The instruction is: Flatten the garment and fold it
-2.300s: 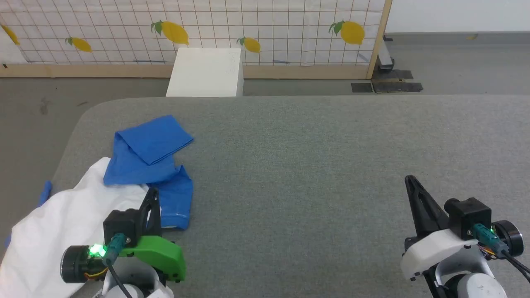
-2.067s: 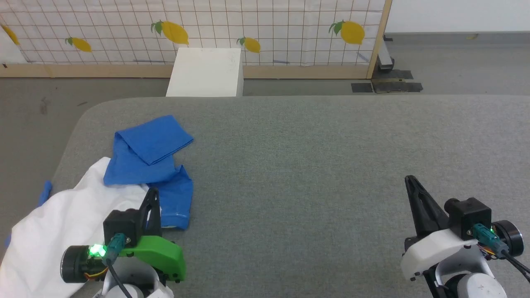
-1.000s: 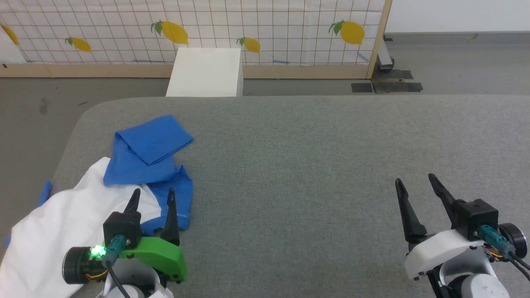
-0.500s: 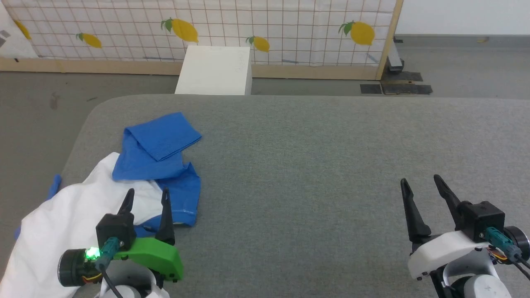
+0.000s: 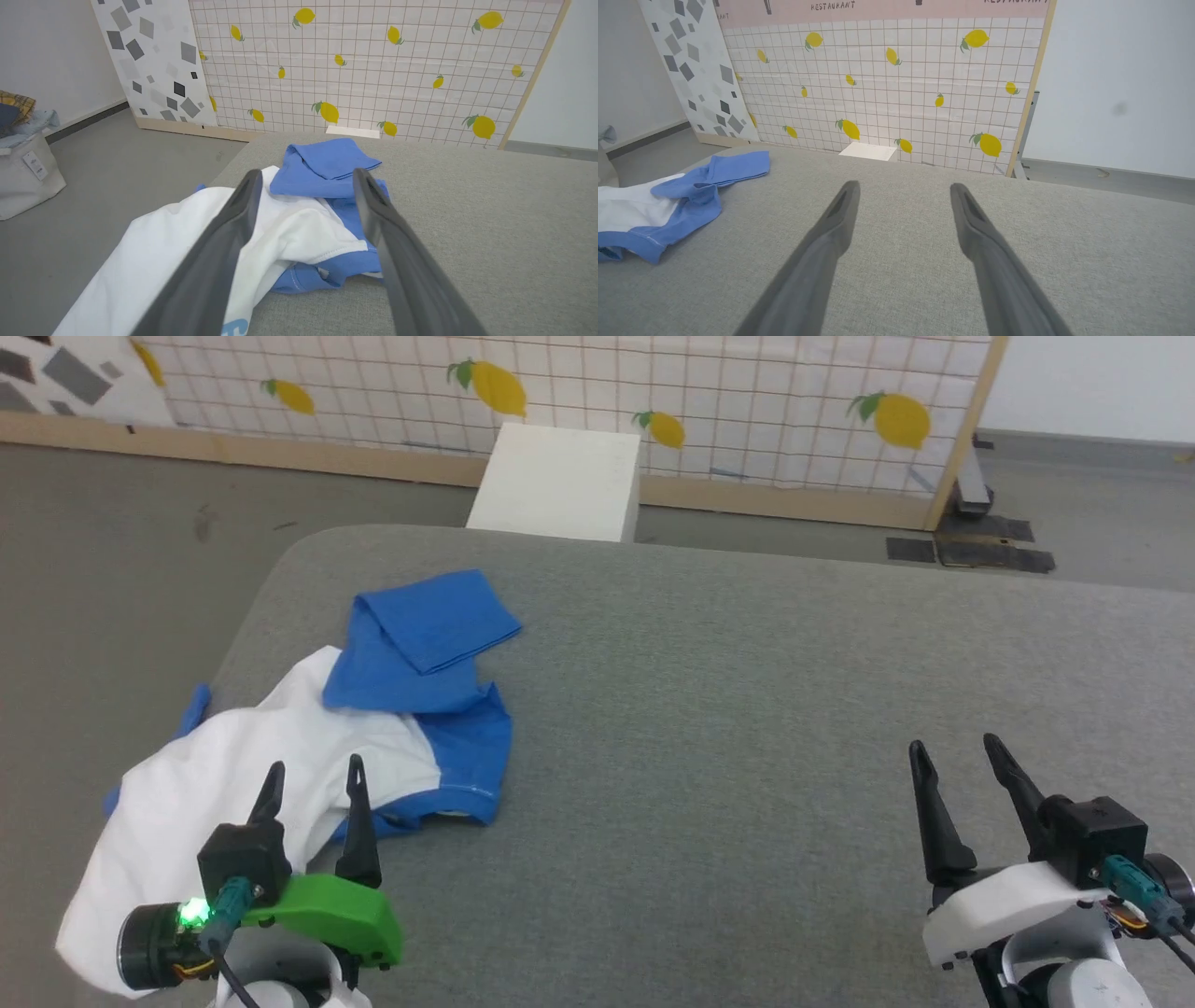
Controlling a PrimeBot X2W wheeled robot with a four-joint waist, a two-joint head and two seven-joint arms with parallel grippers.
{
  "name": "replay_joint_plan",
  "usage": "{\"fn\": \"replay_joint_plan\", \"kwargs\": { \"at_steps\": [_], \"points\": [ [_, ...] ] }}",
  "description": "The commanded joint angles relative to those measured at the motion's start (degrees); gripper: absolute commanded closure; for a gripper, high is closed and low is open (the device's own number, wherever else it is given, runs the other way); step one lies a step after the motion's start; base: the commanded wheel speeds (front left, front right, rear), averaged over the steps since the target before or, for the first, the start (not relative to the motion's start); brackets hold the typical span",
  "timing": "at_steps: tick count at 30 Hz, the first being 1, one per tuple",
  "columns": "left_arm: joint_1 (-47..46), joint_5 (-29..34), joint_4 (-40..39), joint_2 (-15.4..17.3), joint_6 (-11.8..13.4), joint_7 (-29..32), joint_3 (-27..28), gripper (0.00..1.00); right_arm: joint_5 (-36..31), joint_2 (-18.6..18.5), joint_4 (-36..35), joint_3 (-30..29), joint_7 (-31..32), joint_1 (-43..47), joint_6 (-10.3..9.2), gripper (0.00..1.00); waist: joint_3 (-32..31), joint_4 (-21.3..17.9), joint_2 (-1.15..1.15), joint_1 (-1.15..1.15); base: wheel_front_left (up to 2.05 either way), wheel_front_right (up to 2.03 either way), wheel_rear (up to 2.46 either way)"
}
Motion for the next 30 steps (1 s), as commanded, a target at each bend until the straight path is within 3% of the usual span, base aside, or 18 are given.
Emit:
{"fn": "replay_joint_plan", "kwargs": {
  "at_steps": [1,30],
  "points": [
    [0.8,-0.9,0.3,-0.1,0.4,-0.6,0.3,0.0,0.5,0.0,0.4,-0.2,-0.6,0.8,-0.03,0.0,0.0,1.9,0.0,-0.01,0.0,0.0,0.0],
    [1.8,-3.5,2.1,-0.1,1.8,-4.1,0.9,0.0,2.9,0.0,4.1,-0.9,-4.0,1.5,-0.05,0.0,0.1,14.3,0.0,-0.01,0.0,0.0,0.0]
  ]
}}
